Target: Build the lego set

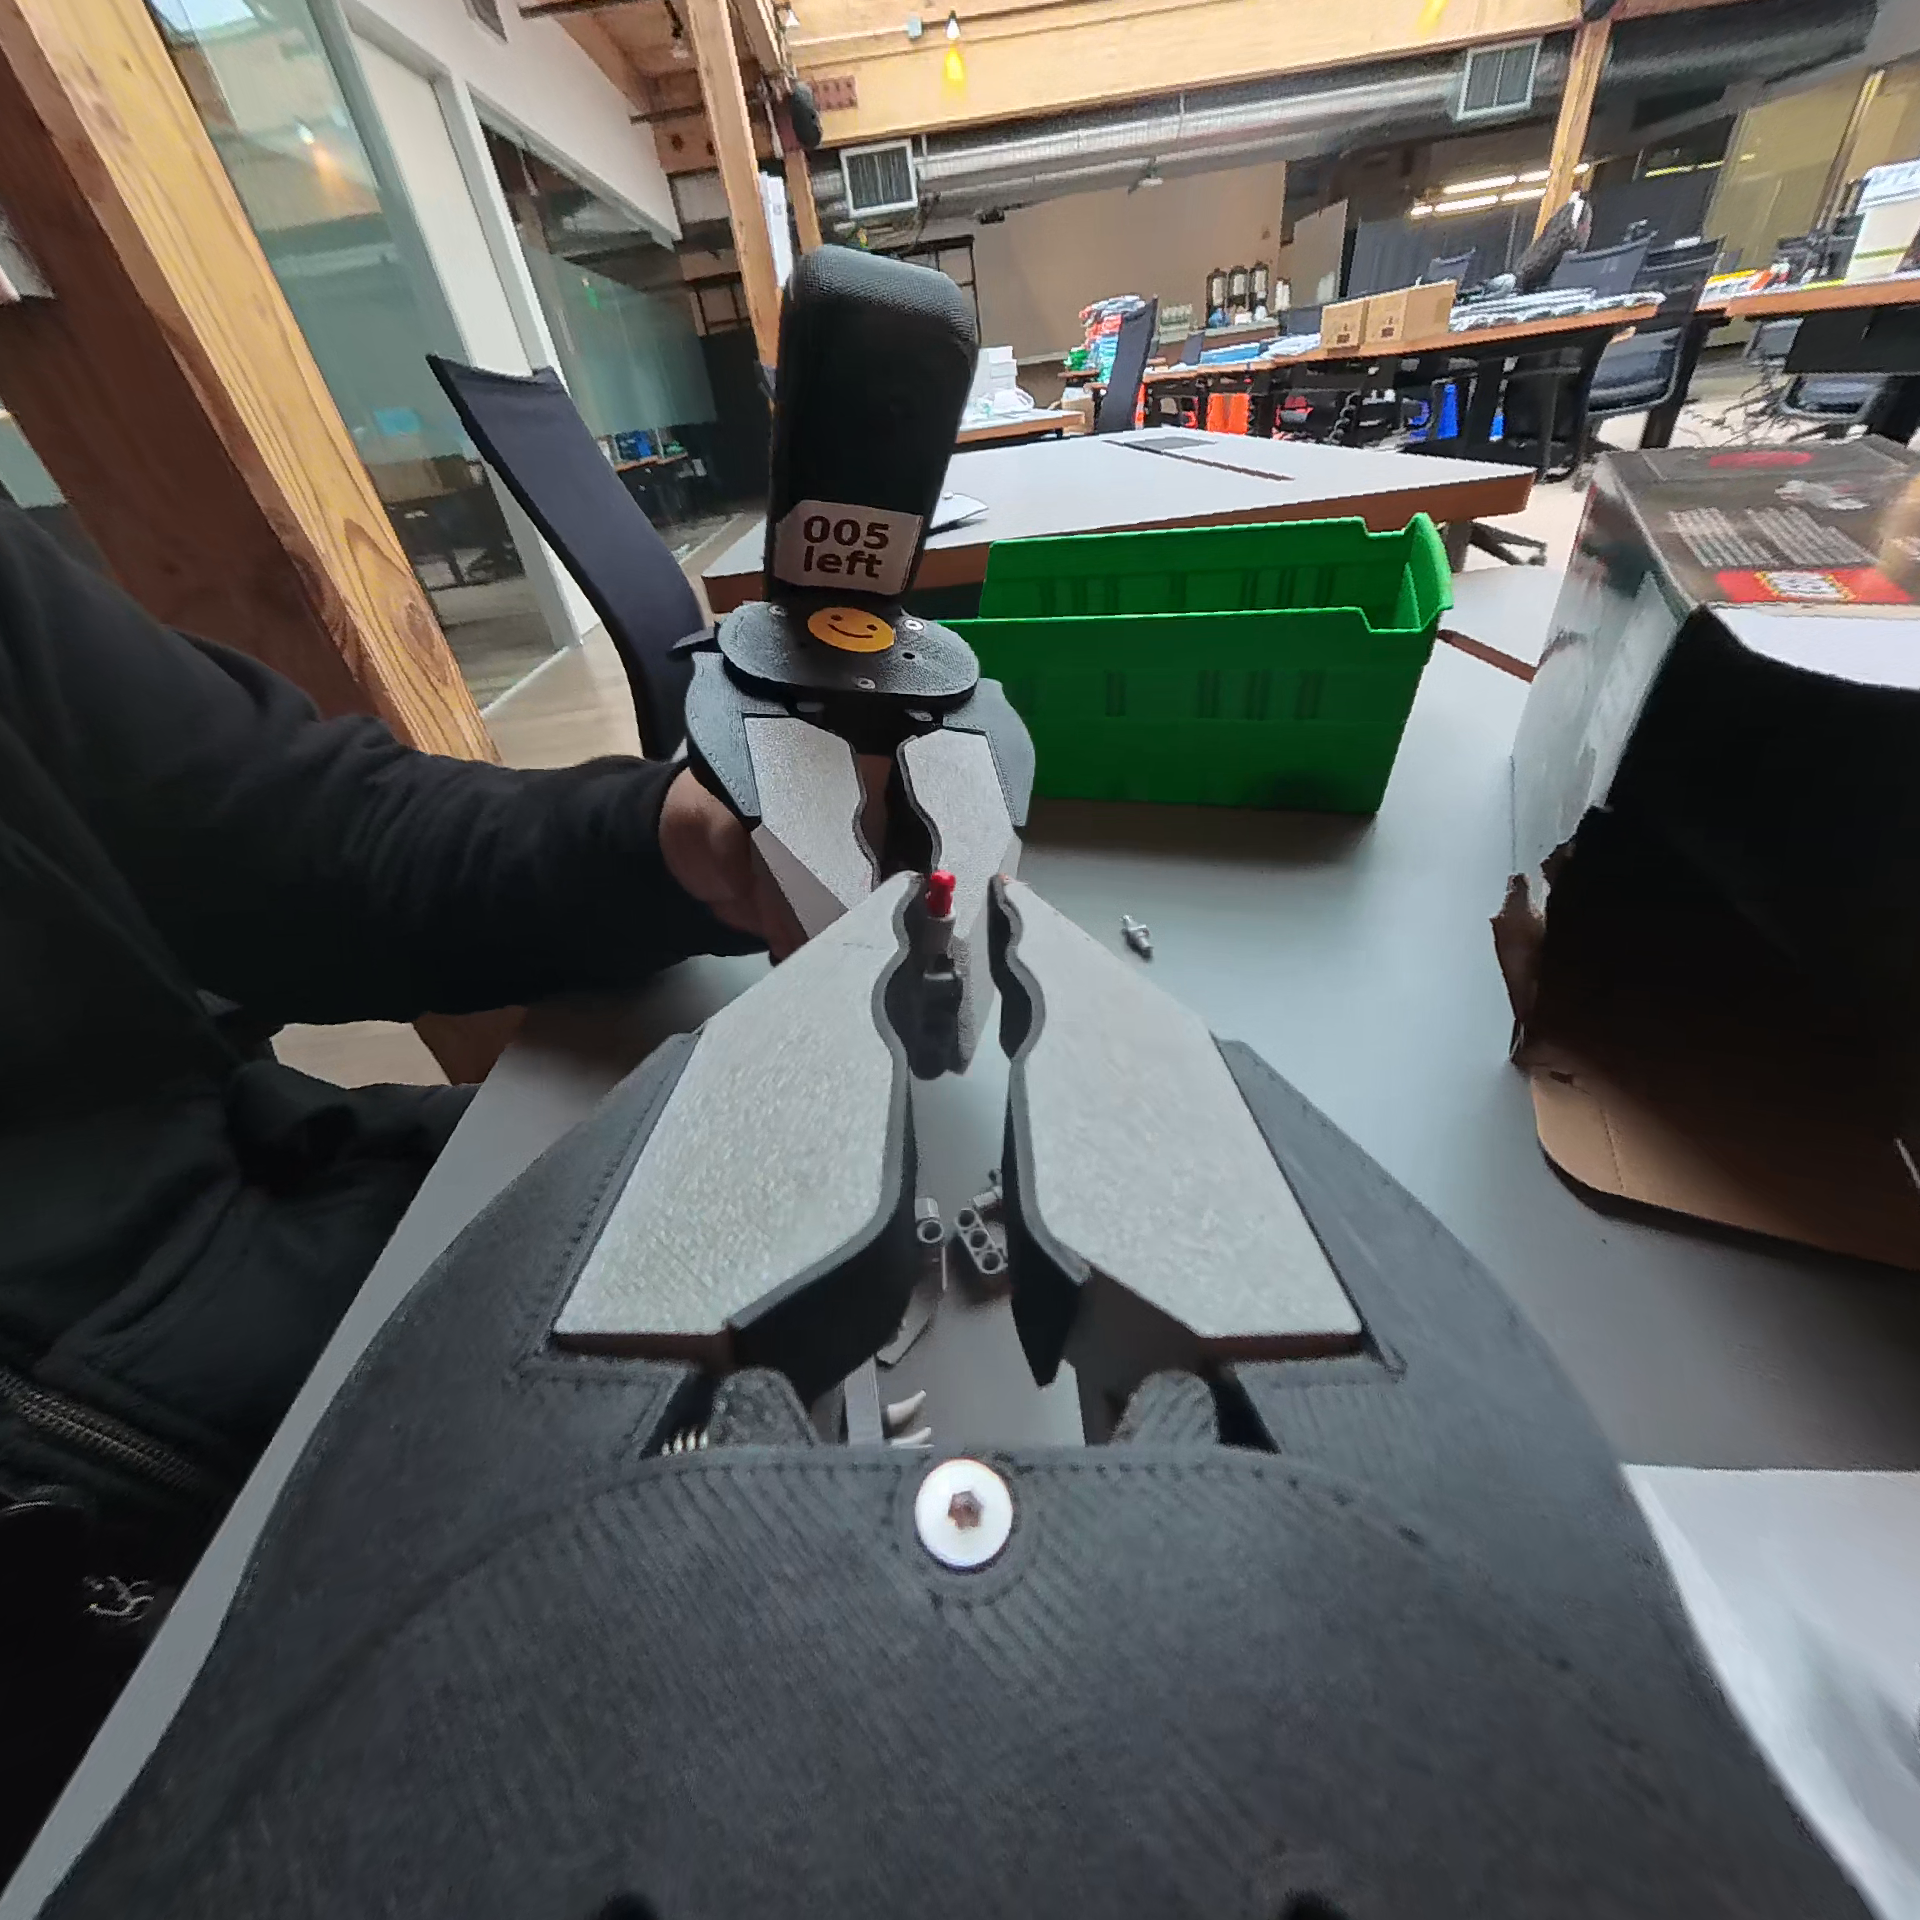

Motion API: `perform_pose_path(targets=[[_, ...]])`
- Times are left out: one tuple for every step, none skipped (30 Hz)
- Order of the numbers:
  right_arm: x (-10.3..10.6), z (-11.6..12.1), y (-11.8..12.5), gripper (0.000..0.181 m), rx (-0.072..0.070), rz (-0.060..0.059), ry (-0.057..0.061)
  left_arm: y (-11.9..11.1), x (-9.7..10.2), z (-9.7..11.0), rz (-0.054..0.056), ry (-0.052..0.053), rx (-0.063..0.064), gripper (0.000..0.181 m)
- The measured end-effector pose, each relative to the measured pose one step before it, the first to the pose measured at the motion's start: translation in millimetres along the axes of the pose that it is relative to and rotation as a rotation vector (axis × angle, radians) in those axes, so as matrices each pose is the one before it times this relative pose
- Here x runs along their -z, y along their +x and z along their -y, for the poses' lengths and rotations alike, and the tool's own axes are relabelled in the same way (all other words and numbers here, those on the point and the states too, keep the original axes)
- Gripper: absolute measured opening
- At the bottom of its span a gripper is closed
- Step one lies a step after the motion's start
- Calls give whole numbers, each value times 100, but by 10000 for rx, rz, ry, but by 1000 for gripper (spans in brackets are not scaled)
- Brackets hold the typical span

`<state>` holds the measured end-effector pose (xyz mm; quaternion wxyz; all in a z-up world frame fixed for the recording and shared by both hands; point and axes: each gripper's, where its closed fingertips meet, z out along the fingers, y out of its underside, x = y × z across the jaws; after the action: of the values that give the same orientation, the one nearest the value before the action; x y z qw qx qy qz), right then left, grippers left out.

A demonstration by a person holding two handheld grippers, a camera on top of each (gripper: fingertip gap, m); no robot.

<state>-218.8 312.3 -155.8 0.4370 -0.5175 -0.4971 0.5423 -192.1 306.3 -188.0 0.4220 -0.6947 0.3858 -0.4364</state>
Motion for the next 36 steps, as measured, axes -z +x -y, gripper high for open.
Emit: perform_pose_path(targets=[[-76, -3, -148, 5, -67, 118, 55, 4, -37, -22, 12, -10, -14, 6], [-134, -87, -142, 2, -22, 87, 1, 20, -28, -30, -9, -30, 0, 6], [-128, -102, -25, 2, -13, -1, -37, -22, -14, -68, 3, -32, 21, 6], [-42, -30, -13, 2, 23, -11, -18, -20, 8, -63, -15, -25, 47, 6], [-15, -5, 3, 1, 13, -10, -9, 22, 24, -19, -52, -11, 78, 6], [23, 1, 23, 1, 6, -32, -33, 16, 4, 7, -21, 7, 33, 6], [-17, -12, 10, 0, 78, -72, -61, -29, -20, 8, 43, 1, -47, 6], [-7, -28, 12, 0, 75, -96, -64, -56, -3, -25, 70, -26, -64, 6], [-4, 88, -3, 0, -23, -88, 0, -21, 28, 16, 50, 13, -40, 6], [-3, 263, 13, 0, -188, -26, 138, 78, 55, 206, -1, 168, 5, 6], [-9, 382, 26, 0, -426, 53, 260, 147, 71, 372, -96, 333, 101, 6], [-29, 283, 214, 0, -342, -60, 312, -10, 62, 334, -110, 312, 261, 6], [-61, 255, 162, 0, -249, -66, 322, -143, 83, 202, -95, 195, 288, 6], [-51, 366, 22, 0, -208, -4, 349, 46, 114, 278, -160, 200, 229, 6], [-5, 391, 57, 0, -149, -46, 299, 75, 125, 349, -72, 221, 101, 6], [166, 819, 85, 1, -188, -68, 562, -42, 48, 111, 45, 49, -12, 6], [925, 2726, 265, 0, -350, -93, 1580, -510, -398, -1717, 348, -1051, -115, 6], [1052, 2612, 590, 0, -176, -217, 1010, -421, -986, -2322, 418, -1091, -399, 6], [740, 1878, 314, 0, 316, -191, 518, 783, -998, -703, -310, -144, 22, 6], [277, 148, 150, 0, 441, -81, -357, 578, -541, 485, -319, 326, 125, 6], [145, -797, 307, 0, 197, -93, -579, 80, -92, 983, -90, 427, -88, 6], [306, -520, 493, 0, -156, -162, -64, -202, 147, 897, 42, 332, -152, 6], [339, -291, 679, 0, -340, -164, 116, -350, 156, 249, 99, -80, -72, 6], [106, -655, 798, 0, -433, -124, -371, -607, 164, -346, 299, -309, -60, 6], [-51, -1126, 706, 0, -425, 0, -905, -641, 249, -230, 394, -23, -130, 6], [-32, -991, 298, 0, -164, 171, -878, -332, 281, -81, 166, 138, -39, 5], [-28, -869, 316, 0, 90, -15, -704, -165, 262, -45, -15, 80, 90, 5], [-57, -1300, 486, 0, 44, -207, -944, -252, 324, 171, 24, 138, 82, 5], [-174, -1435, 180, 0, 35, -23, -1000, -243, 422, 534, 52, 309, 12, 5], [-277, -1131, 99, 0, 135, -41, -740, -113, 481, 787, -20, 428, -23, 5], [-360, -1151, 496, 4, 167, -347, -708, 2, 450, 739, -89, 395, -4, 5], [-423, -1275, 580, 14, 149, -418, -817, 71, 368, 527, -121, 274, 24, 5], [-482, -1156, 177, 13, 219, -183, -757, 33, 298, 273, -77, 135, 0, 5], [-510, -1065, 87, 14, 215, -156, -679, 74, 233, 135, -65, 53, -72, 5], [-487, -1152, 331, 17, 142, -294, -753, 129, 190, 106, -88, 26, -92, 5], [-433, -1177, 720, 21, 65, -529, -762, 97, 156, 112, -76, 30, -37, 5]])
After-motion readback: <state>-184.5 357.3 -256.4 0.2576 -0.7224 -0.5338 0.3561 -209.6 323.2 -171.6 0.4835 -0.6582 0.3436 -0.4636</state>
